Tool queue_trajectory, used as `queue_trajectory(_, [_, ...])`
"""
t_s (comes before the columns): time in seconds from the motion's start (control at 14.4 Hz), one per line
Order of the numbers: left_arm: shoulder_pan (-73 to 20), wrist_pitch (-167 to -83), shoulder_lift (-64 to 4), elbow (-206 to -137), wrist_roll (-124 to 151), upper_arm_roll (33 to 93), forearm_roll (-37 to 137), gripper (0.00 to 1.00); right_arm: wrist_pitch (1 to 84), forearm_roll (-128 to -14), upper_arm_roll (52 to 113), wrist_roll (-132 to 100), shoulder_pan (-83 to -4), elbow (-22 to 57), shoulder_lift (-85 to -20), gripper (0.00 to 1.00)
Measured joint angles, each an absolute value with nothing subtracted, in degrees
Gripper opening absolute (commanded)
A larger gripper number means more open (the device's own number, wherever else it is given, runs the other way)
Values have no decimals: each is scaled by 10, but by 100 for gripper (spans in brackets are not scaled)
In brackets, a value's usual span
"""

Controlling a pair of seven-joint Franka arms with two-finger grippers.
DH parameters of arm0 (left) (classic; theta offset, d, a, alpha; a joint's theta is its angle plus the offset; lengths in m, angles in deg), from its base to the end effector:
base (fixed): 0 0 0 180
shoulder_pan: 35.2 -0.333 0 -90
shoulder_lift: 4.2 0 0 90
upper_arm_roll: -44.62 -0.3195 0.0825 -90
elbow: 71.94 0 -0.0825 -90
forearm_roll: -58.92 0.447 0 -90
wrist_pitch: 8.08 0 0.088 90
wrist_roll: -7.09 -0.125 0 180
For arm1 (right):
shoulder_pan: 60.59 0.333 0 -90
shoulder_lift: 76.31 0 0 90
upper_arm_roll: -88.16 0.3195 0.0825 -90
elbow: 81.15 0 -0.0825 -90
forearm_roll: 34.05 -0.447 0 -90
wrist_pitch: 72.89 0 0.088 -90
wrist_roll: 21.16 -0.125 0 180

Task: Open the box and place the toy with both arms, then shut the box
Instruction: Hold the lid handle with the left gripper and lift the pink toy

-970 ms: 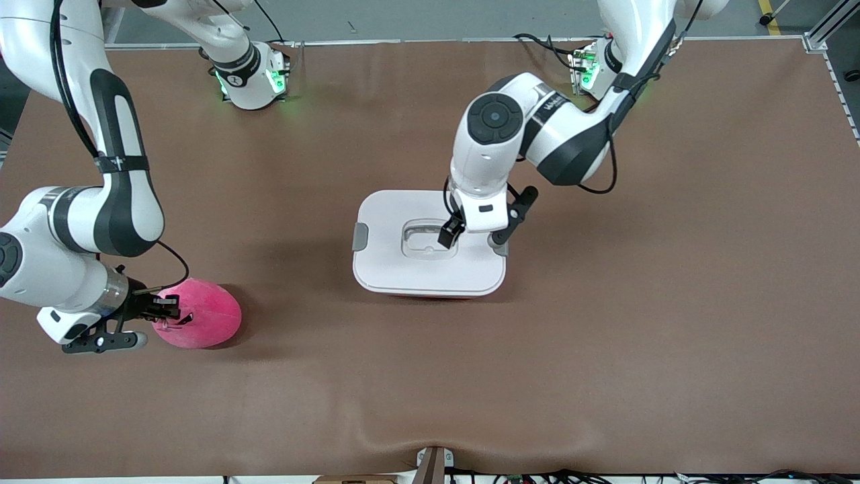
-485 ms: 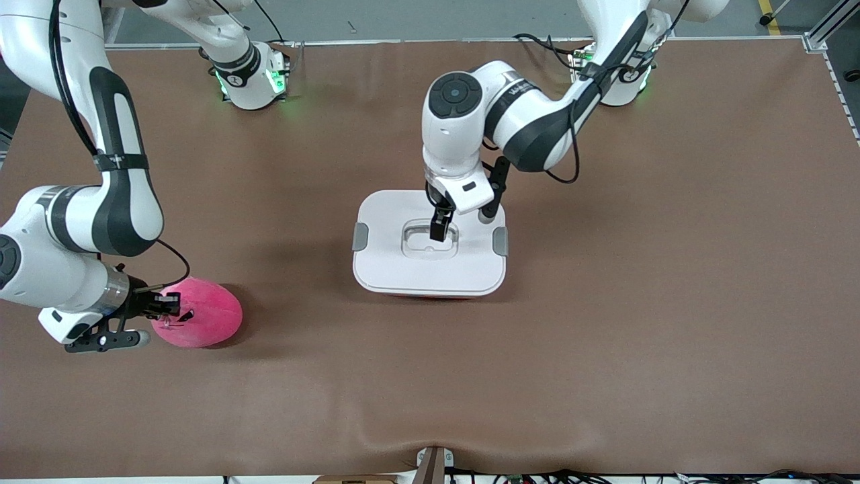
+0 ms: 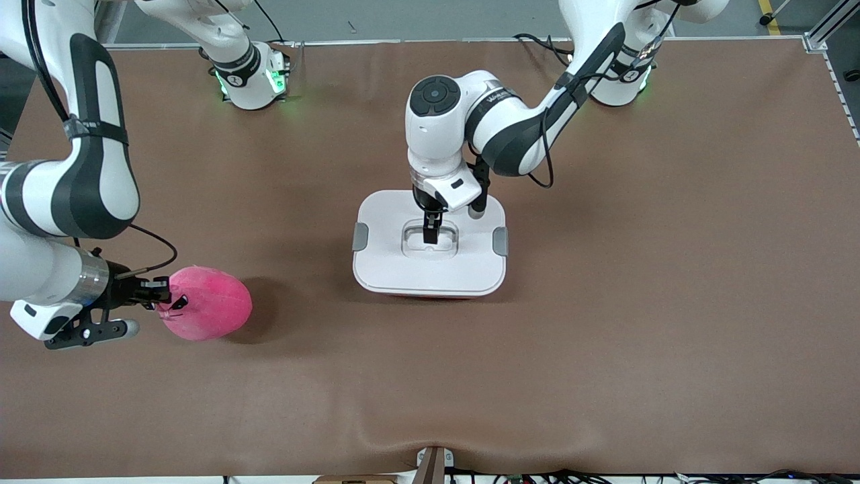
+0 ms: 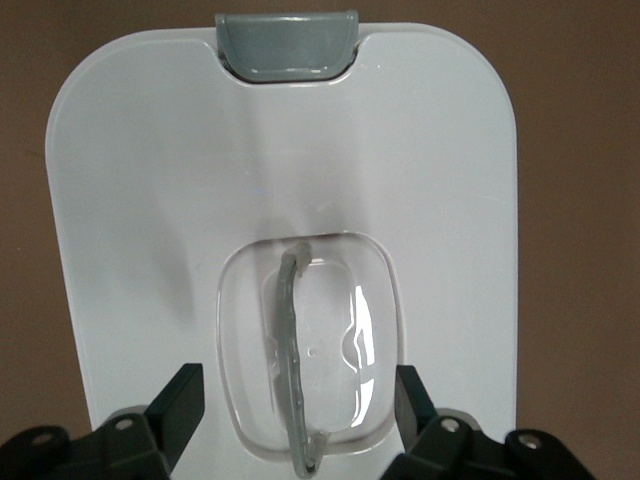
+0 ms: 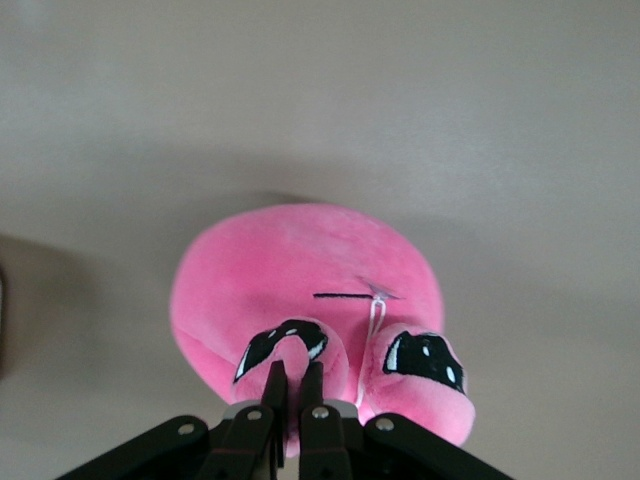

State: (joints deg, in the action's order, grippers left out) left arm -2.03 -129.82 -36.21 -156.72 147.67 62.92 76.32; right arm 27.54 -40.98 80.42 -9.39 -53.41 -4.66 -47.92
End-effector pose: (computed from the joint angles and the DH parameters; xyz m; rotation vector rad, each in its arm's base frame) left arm 0.5240 -0.5718 0.3327 2.2381 2.0139 0.1354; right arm 0.7555 0.0227 0.4110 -3.0660 -0.2815 0.1034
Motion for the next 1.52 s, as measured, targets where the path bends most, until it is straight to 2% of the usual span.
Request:
queue_trajectory(0.35, [-20, -1321, -377, -1567, 1507, 629, 779, 75, 245, -410, 804, -80, -518, -56, -493, 0])
queue_trajectory(0.55, [-20, -1324, -387, -1567, 1509, 629, 780, 68, 244, -410, 803, -35, -518, -56, -497, 0])
queue_trajectory(0.69, [-20, -1324, -389, -1567, 1509, 629, 780, 61, 238, -410, 803, -15, -518, -56, -501, 0])
queue_trajectory(1.18, [-20, -1324, -390, -1567, 1510, 629, 780, 24, 209, -411, 804, -4, -506, -56, -523, 0])
queue_trajectory(1.25, [-19, -1324, -390, -1567, 1510, 629, 780, 16, 208, -411, 804, -2, -503, -56, -525, 0])
queue_trajectory(1.39, [-16, -1324, -390, -1567, 1510, 629, 781, 9, 208, -411, 805, 0, -495, -56, -527, 0])
queue_trajectory(1.52, [-12, -1324, -390, -1567, 1510, 629, 781, 7, 208, -411, 805, 3, -490, -56, -529, 0])
